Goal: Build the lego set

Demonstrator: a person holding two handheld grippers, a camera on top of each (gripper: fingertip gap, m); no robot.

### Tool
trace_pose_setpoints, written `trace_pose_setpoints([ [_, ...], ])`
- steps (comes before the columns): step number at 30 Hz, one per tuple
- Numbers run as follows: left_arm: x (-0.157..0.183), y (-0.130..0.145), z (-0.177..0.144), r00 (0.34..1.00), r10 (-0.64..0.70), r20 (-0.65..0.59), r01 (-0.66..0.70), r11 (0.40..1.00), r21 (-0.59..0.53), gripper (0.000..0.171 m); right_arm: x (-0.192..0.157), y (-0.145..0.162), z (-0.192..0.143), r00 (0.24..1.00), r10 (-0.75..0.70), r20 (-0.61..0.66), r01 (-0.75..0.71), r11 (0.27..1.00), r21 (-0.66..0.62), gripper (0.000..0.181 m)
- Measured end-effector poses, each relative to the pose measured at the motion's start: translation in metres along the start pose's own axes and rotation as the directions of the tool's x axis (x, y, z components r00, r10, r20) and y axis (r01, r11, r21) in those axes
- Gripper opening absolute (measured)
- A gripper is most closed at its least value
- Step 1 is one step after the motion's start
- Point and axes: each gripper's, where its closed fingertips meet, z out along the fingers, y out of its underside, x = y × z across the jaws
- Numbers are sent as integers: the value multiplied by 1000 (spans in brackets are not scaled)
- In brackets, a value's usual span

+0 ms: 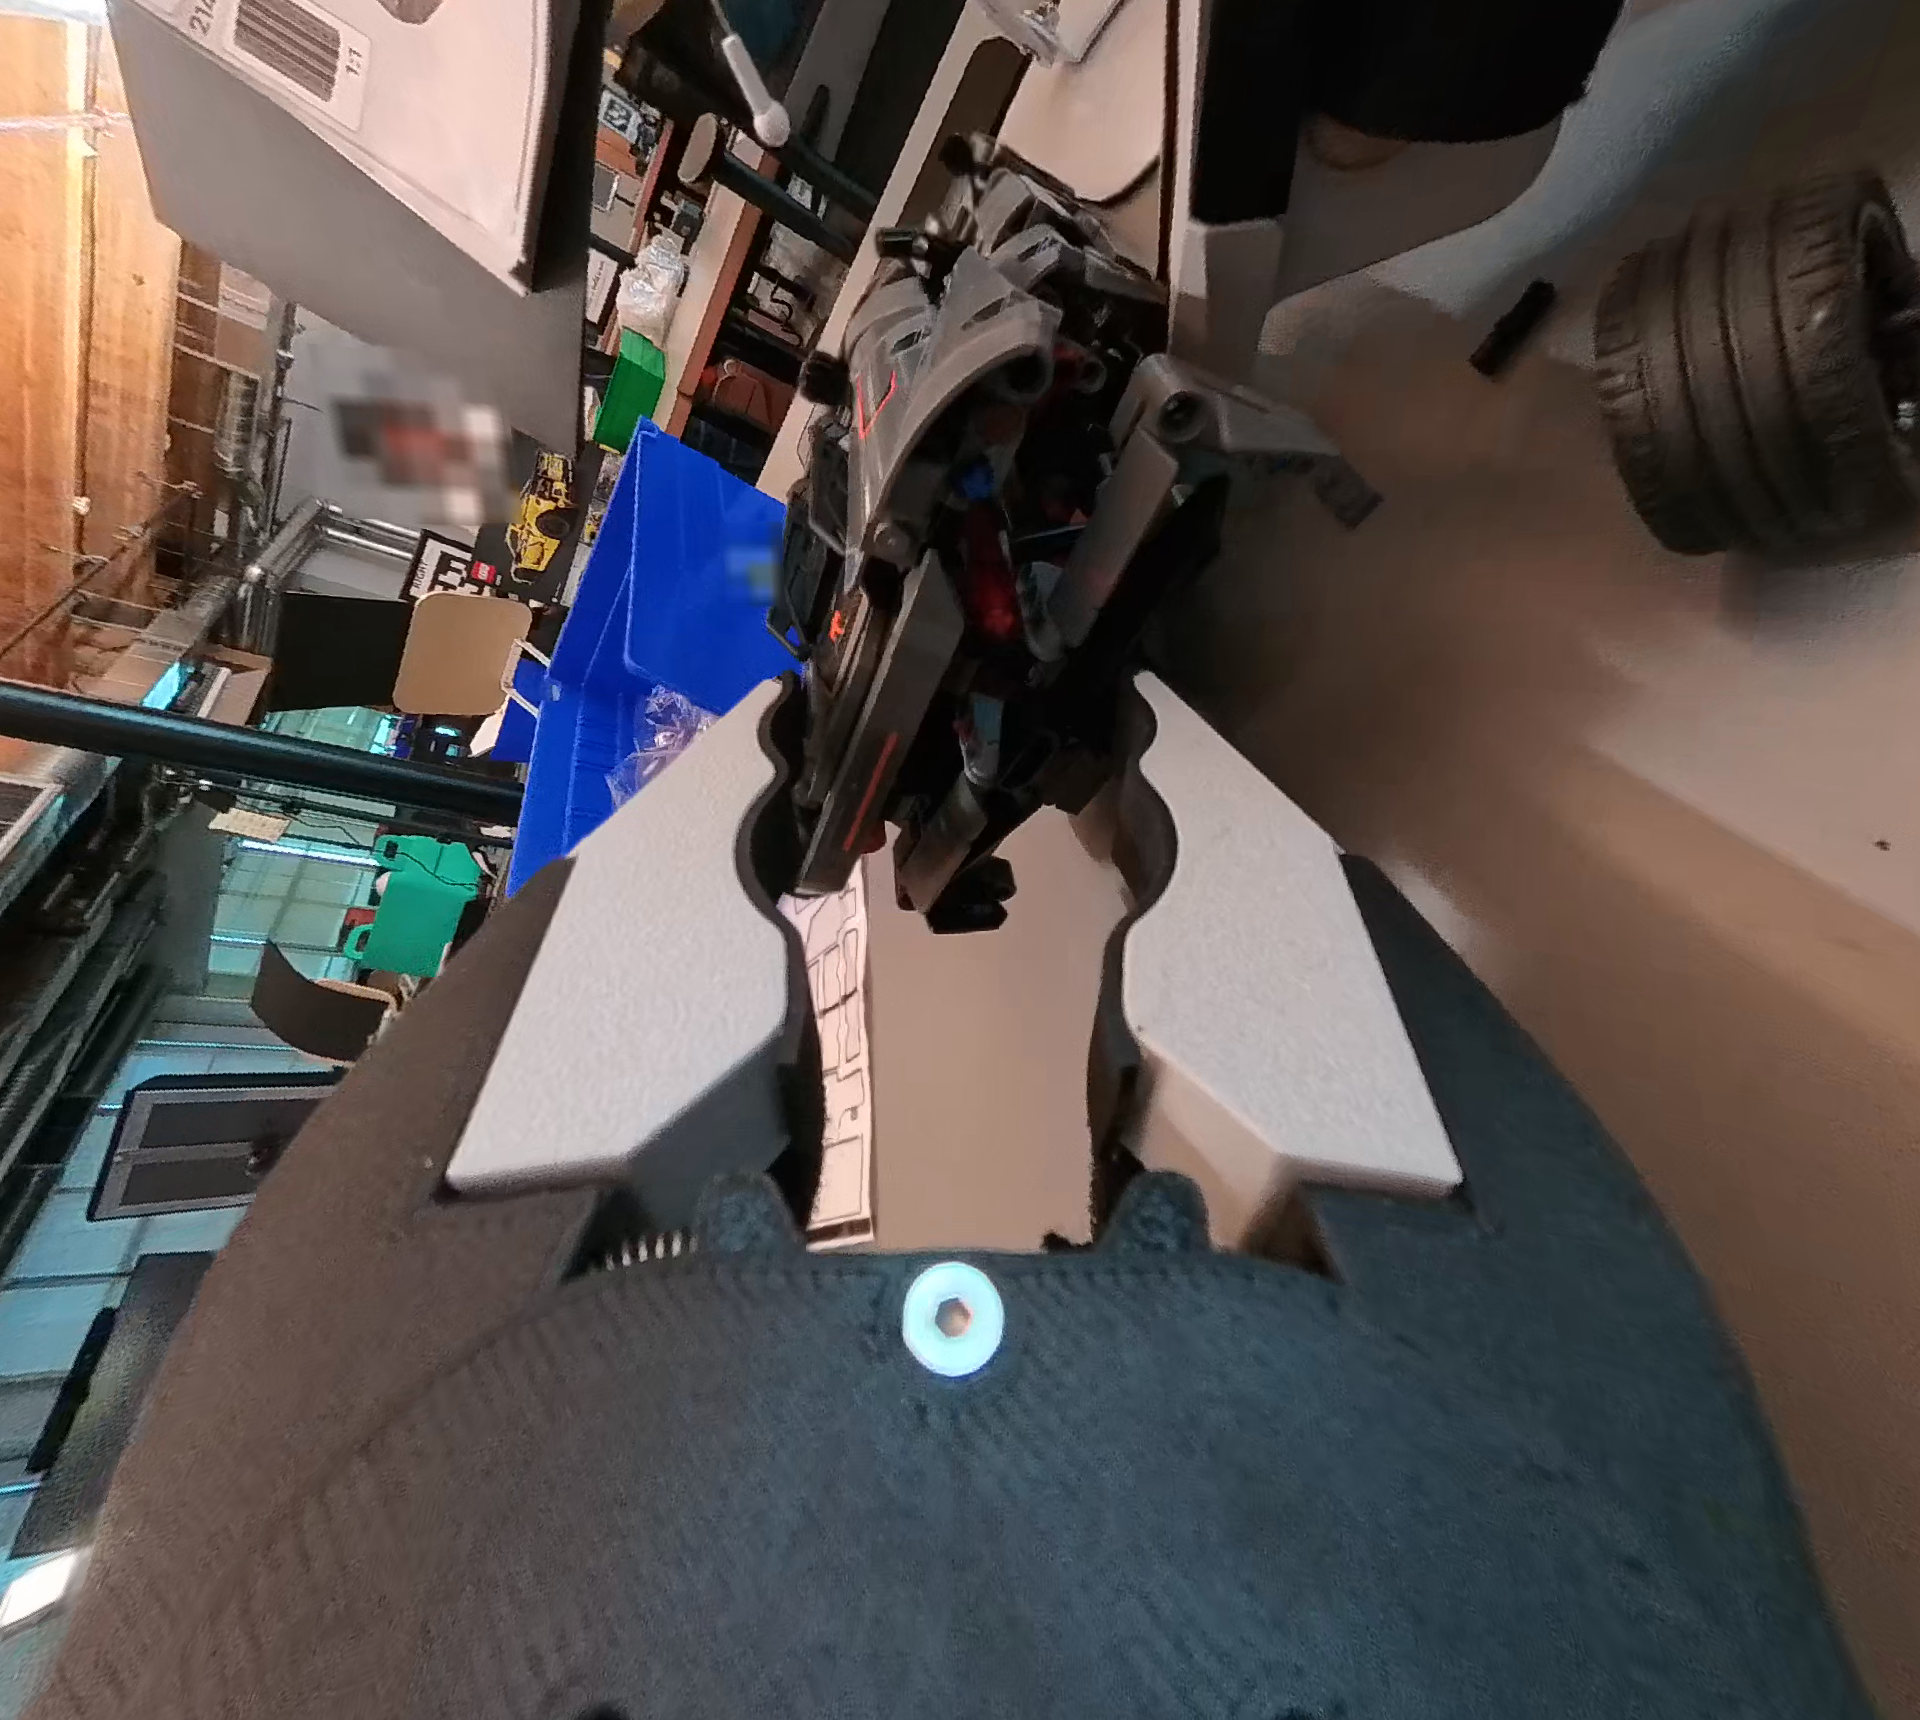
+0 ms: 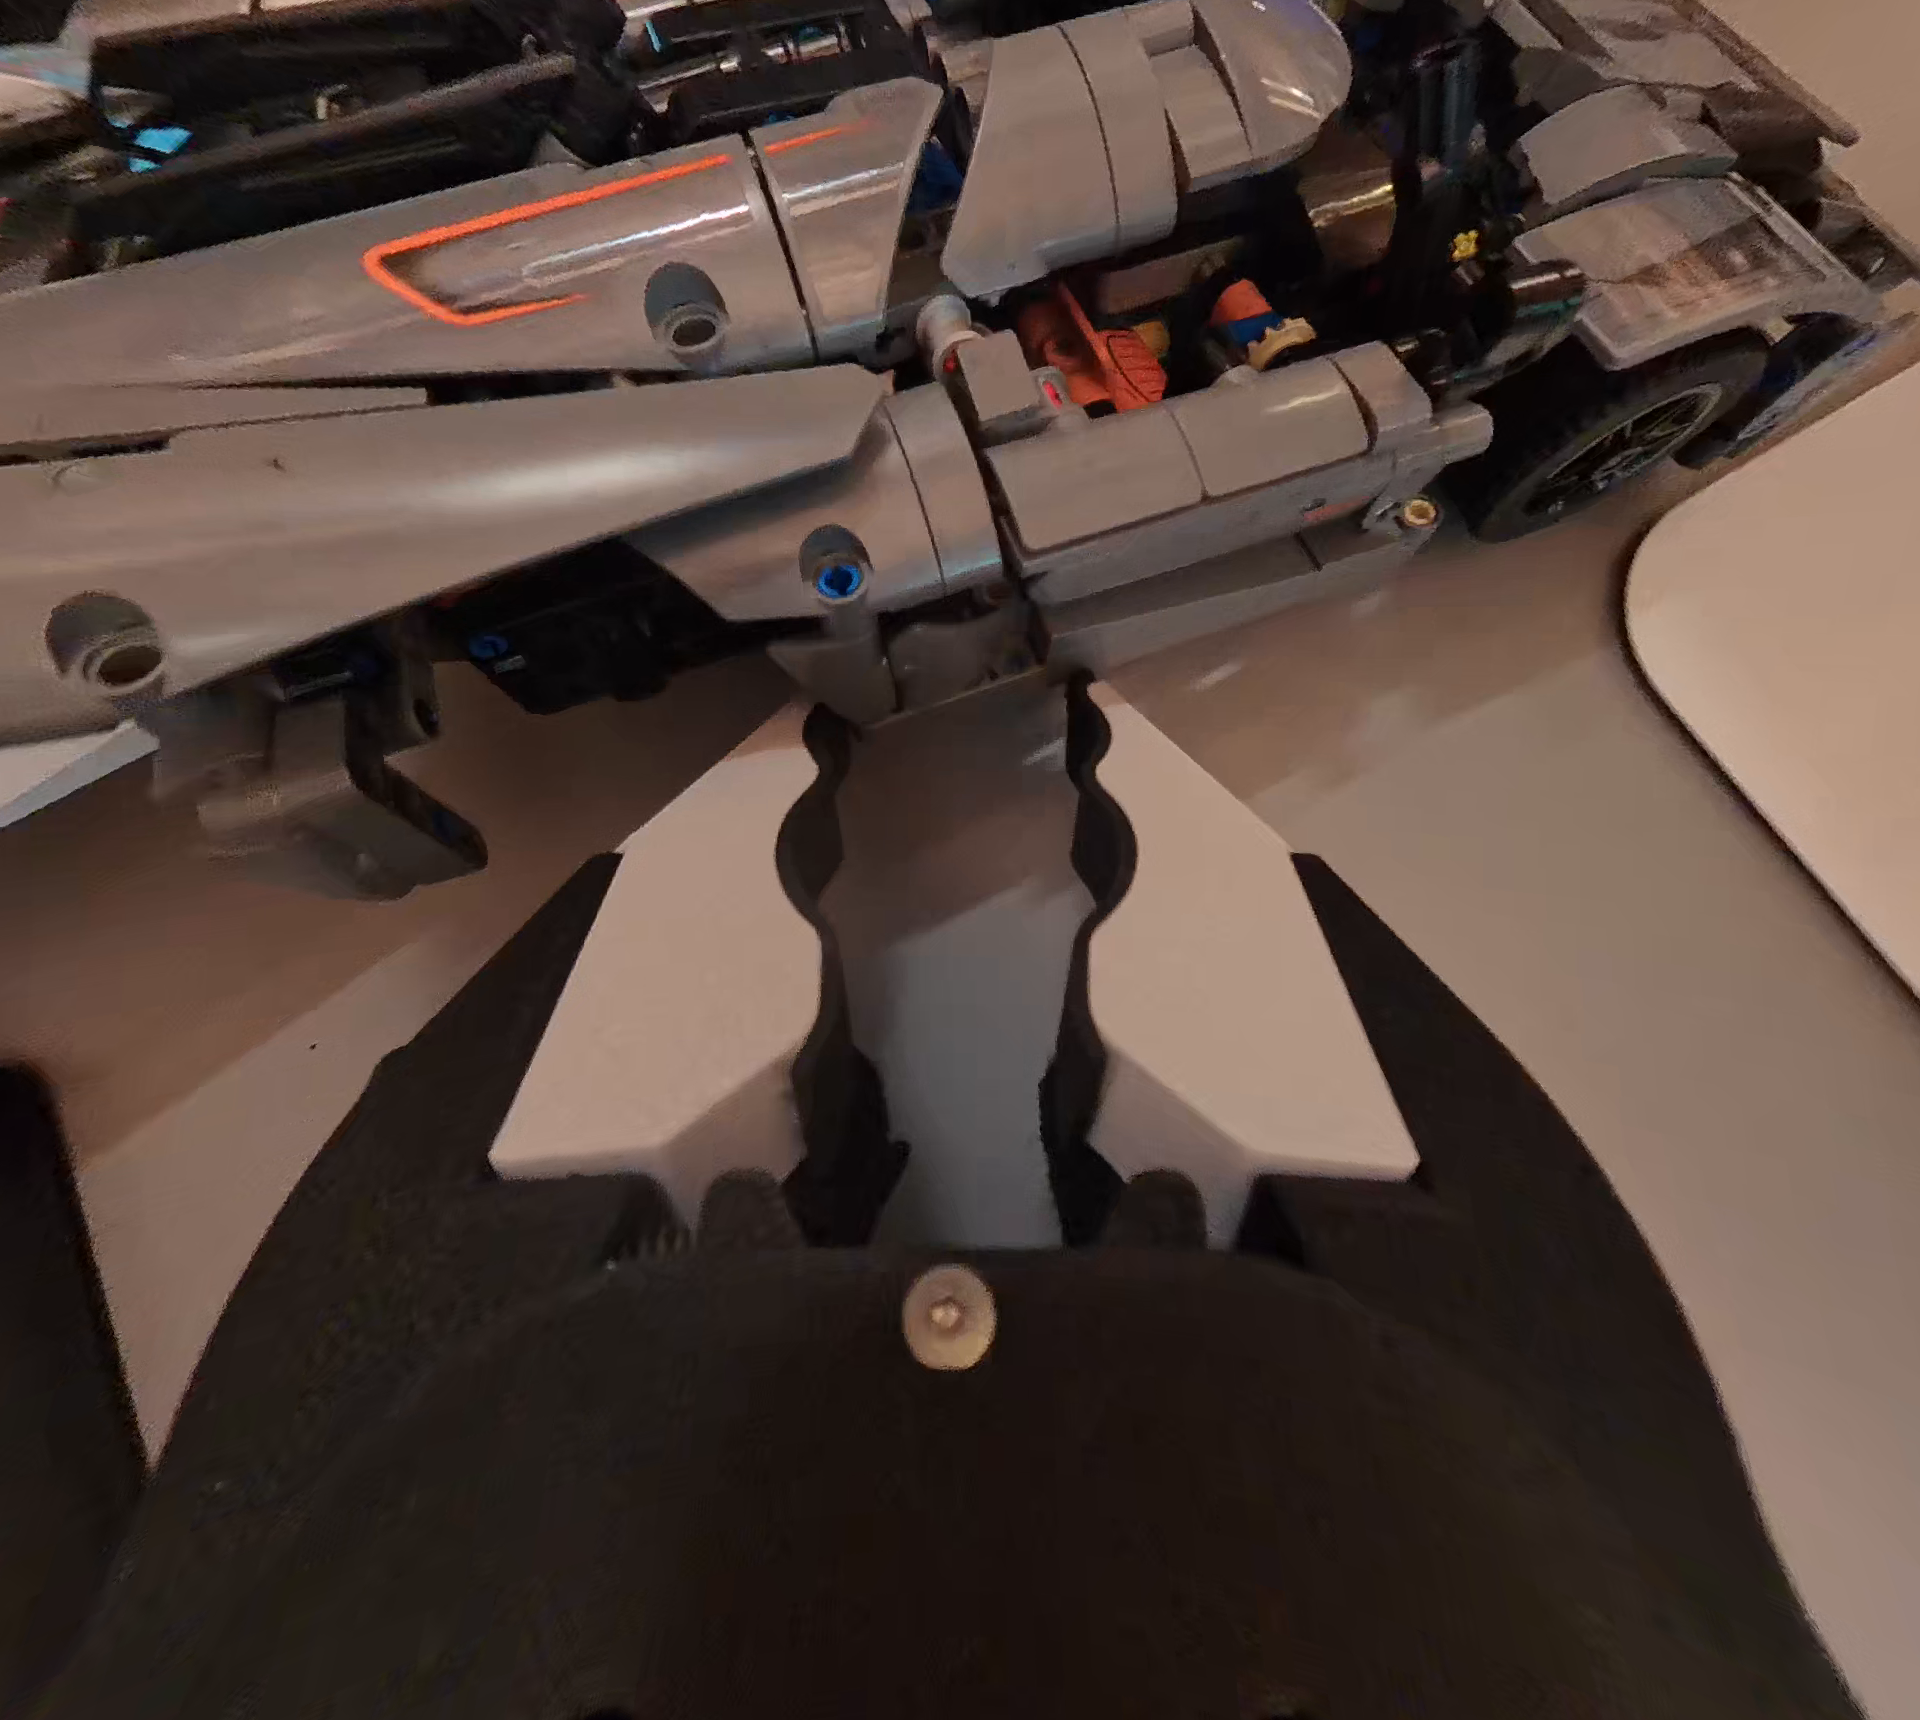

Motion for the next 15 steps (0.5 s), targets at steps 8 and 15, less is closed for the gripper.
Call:
trace_pose_setpoints([
  [8, 3, 2, -7, 995, -95, -14, 95, 996, -5, 55, -8, -10, -12, 999, -27, 32, 26, 999, 46, 34],
  [15, 7, 9, -15, 978, -209, -19, 209, 978, -9, 53, -16, -18, -17, 997, -77, 22, 76, 995, 59, 36],
])
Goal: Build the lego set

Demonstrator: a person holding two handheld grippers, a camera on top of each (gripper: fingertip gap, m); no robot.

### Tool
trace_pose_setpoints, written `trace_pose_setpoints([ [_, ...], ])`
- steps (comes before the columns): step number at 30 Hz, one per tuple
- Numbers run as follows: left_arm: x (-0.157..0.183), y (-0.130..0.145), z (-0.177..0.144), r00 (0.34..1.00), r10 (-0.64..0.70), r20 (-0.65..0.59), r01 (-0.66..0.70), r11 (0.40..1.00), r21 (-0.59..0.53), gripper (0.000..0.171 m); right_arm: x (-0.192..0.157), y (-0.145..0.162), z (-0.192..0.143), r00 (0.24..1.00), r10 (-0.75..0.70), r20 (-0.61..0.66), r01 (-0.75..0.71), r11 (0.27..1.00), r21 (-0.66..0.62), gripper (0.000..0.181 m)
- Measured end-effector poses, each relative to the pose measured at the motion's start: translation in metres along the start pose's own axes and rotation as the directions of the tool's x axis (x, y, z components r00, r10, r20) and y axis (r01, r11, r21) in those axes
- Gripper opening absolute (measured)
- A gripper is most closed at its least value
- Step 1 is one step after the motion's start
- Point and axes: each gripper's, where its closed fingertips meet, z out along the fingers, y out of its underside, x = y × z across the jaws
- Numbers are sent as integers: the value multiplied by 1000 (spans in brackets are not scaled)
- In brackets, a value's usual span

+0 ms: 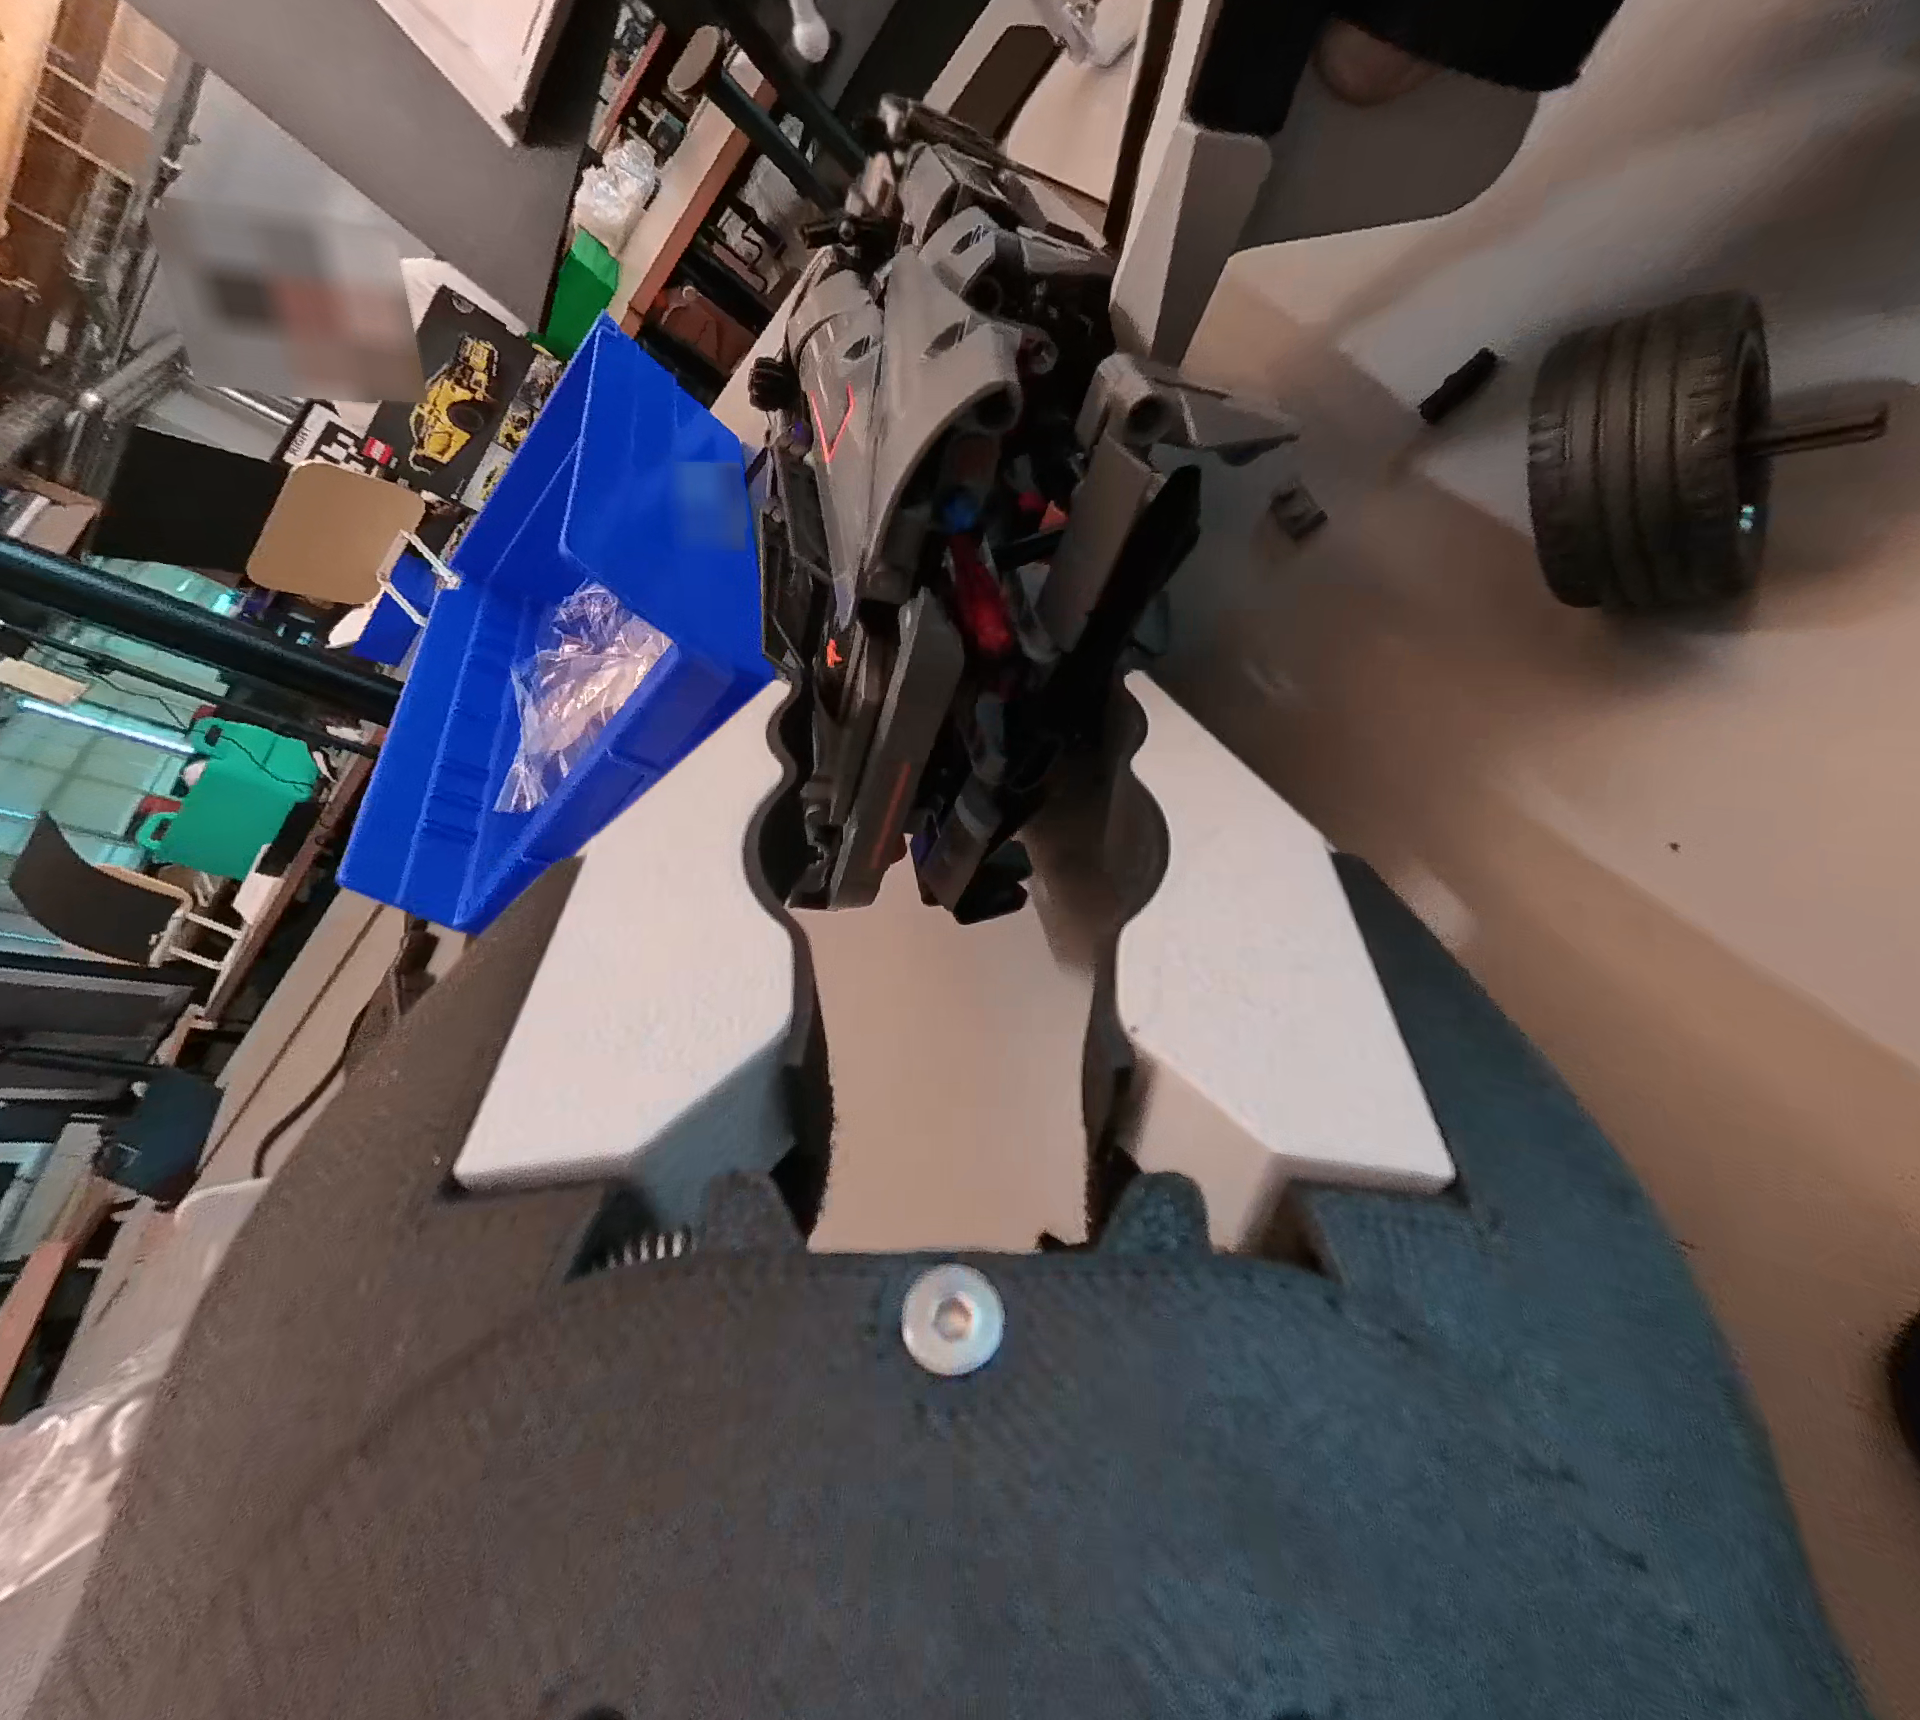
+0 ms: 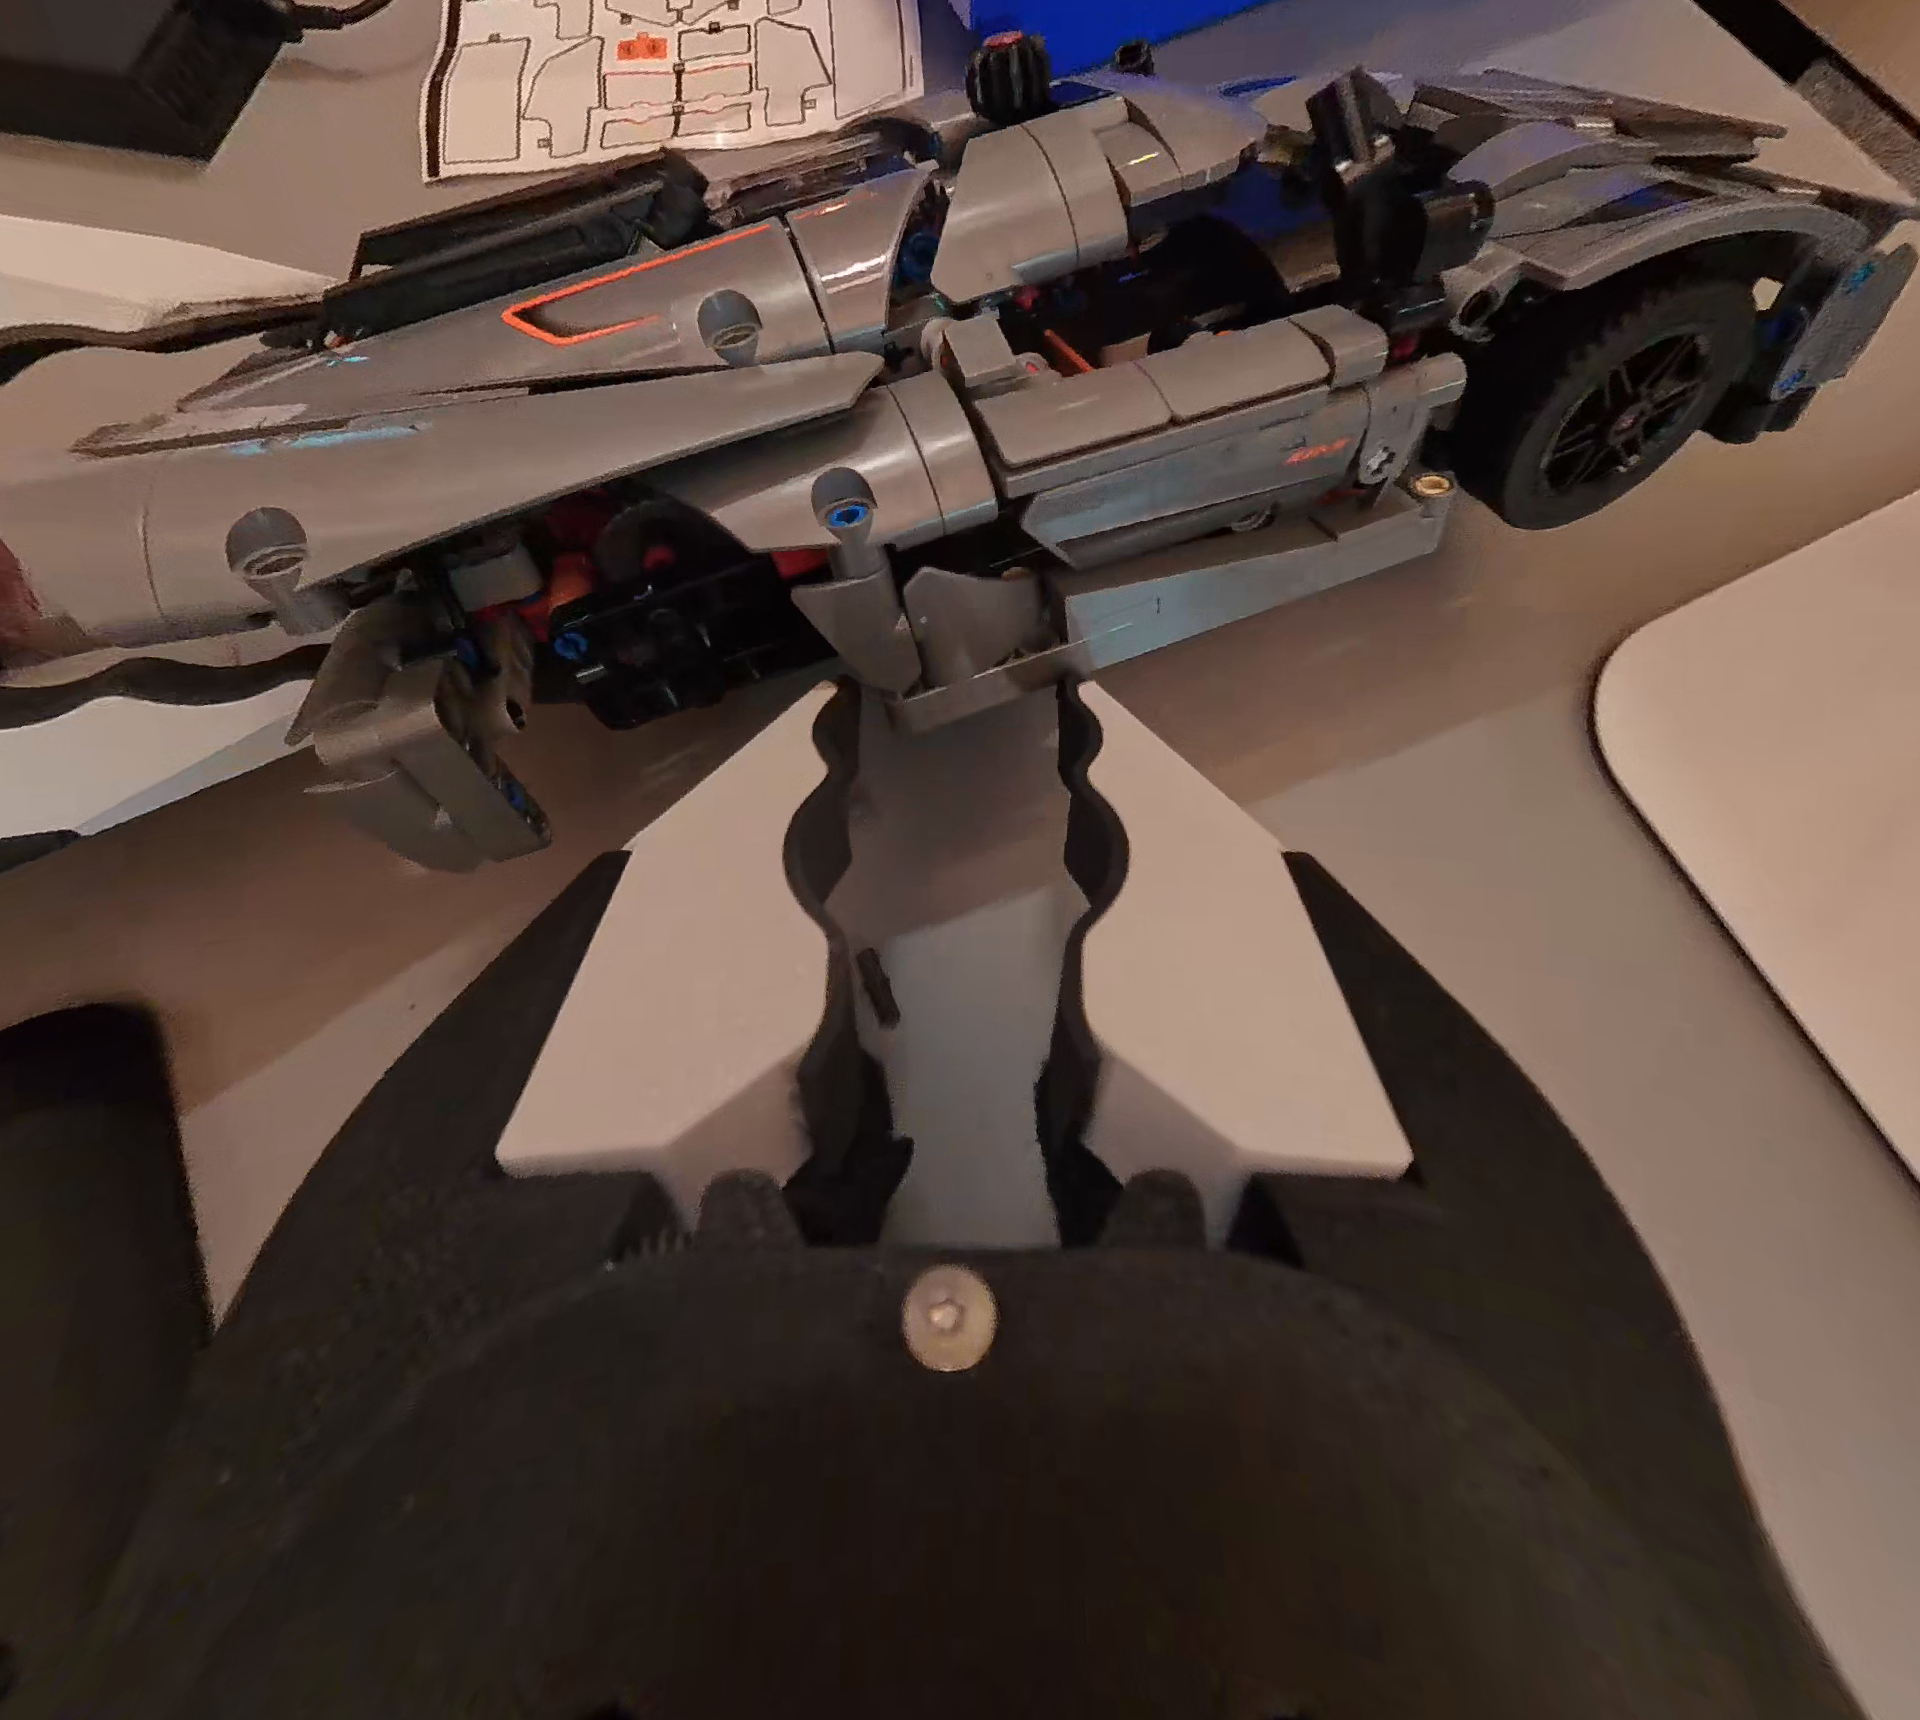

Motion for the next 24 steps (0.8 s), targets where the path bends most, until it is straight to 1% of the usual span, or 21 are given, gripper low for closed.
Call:
trace_pose_setpoints([
  [6, -8, 3, -2, 994, -108, -6, 108, 994, 15, 53, -5, -15, -1, 1000, -10, 8, 10, 999, 40, 39],
  [12, -18, 8, -2, 973, -228, -40, 228, 974, 8, 53, -7, -35, 0, 998, -54, -9, 54, 996, 65, 33],
  [17, -29, 14, -1, 944, -321, -70, 322, 947, 0, 50, -11, -55, 5, 995, -102, -16, 103, 991, 79, 31],
  [19, -34, 17, 0, 936, -344, -73, 345, 939, -8, 51, -15, -62, 9, 994, -112, 0, 112, 990, 84, 26],
  [24, -44, 27, 3, 878, -470, -91, 473, 881, 9, 52, -19, -76, 22, 991, -134, 17, 132, 988, 78, 30],
])
